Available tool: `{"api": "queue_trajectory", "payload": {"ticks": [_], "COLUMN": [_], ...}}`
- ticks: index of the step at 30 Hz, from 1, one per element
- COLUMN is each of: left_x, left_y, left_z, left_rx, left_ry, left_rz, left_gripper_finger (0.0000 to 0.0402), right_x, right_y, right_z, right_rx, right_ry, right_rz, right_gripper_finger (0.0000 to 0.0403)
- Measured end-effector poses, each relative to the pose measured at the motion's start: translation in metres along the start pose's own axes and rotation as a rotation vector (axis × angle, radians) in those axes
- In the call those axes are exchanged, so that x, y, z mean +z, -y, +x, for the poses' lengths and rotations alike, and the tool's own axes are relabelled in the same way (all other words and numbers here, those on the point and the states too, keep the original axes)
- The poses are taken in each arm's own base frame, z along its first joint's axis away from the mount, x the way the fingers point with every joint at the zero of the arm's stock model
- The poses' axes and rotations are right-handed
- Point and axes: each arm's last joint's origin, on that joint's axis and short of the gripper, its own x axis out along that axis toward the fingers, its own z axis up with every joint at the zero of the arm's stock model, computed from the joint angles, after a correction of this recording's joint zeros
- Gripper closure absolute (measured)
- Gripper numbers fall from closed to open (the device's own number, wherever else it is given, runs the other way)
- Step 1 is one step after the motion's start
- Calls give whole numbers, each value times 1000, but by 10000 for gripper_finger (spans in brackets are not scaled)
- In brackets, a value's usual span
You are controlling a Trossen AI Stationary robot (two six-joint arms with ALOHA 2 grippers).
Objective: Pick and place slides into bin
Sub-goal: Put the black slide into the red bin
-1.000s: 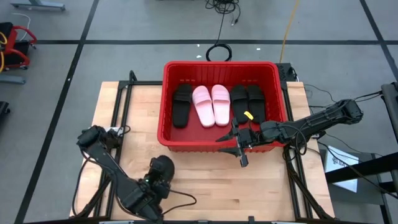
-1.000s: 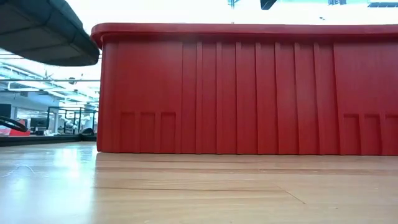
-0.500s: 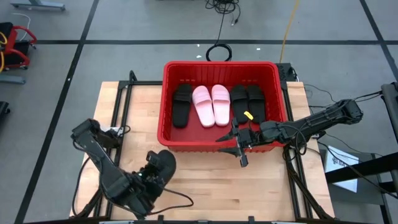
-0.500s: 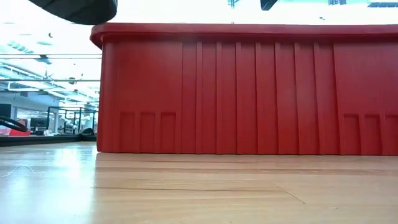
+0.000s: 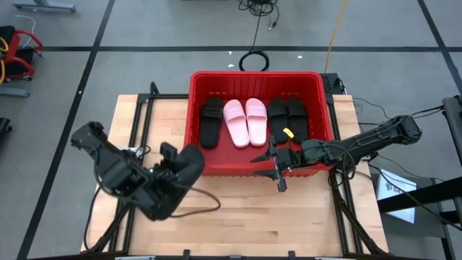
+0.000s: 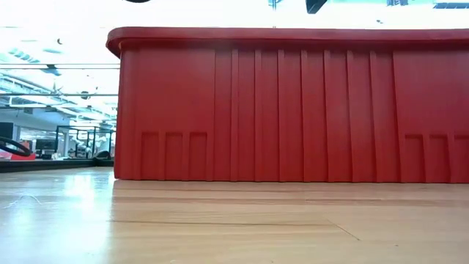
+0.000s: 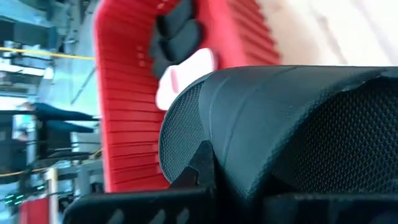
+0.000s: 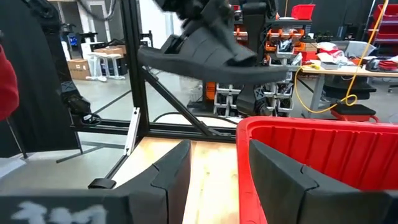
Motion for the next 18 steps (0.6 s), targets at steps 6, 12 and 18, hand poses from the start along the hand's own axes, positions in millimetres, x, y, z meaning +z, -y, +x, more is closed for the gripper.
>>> {"api": "queue_trajectory", "payload": {"ticks": [6,12,18], "left_x": [-6,-11,-16], "left_y": [-32,-66,-102], "left_z": [15,34,57], "left_rx": [82,133,139], "left_ry": [-40,-86,-95], "left_rz": [-4,6,-19], "left_gripper_finger": [399,399,397], "right_x": [0,2,9], "right_y": [6,20,34], "right_z": [0,-9,-24], "right_rx": [-23,-244,-388], "right_ry": [-8,-40,-62], "right_rz": [-14,-23,-39], "right_gripper_finger": [252,252,252]}}
